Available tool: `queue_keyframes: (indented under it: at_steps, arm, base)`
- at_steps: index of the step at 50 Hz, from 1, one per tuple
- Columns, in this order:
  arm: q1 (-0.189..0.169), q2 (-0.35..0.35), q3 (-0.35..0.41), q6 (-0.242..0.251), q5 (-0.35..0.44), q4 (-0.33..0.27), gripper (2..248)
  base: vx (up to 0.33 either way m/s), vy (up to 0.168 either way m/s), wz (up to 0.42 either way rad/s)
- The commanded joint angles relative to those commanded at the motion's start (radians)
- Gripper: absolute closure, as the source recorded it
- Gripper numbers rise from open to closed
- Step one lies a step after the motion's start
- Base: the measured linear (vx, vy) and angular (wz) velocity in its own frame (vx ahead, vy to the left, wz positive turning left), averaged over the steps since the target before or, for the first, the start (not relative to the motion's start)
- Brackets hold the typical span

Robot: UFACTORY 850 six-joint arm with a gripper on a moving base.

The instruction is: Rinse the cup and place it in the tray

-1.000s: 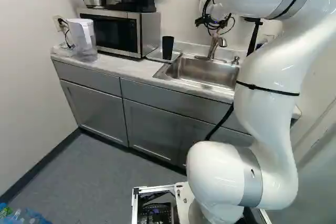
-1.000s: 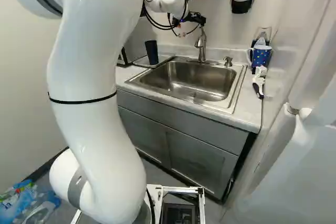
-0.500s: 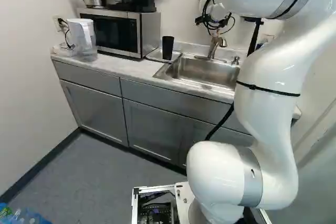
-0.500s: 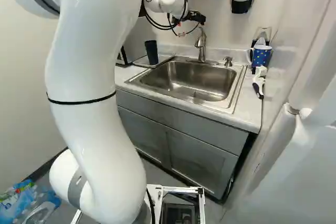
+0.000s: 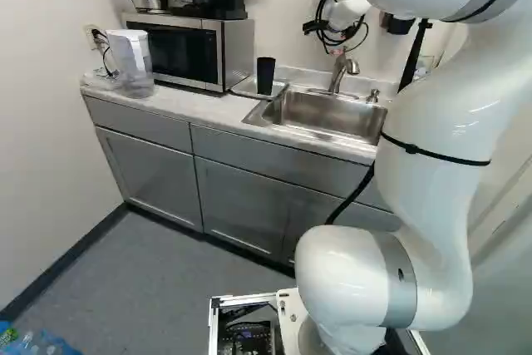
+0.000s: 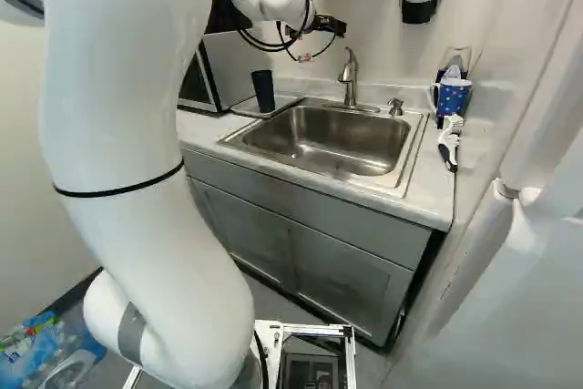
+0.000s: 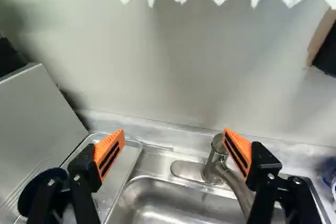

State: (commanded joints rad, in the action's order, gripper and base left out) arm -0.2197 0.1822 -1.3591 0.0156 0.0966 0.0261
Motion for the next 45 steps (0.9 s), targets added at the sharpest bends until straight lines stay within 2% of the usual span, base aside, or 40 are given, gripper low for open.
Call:
queue_keyframes:
  at_steps: [16,45]
  arm:
    - [0.031,-0.067,0.072,0.000,-0.013,0.000,3]
    - [0.073,-0.180,0.189,0.000,-0.171,0.000,3]
  base:
    - [0.000,0.000,0.000]
    - [0.000,0.000,0.000]
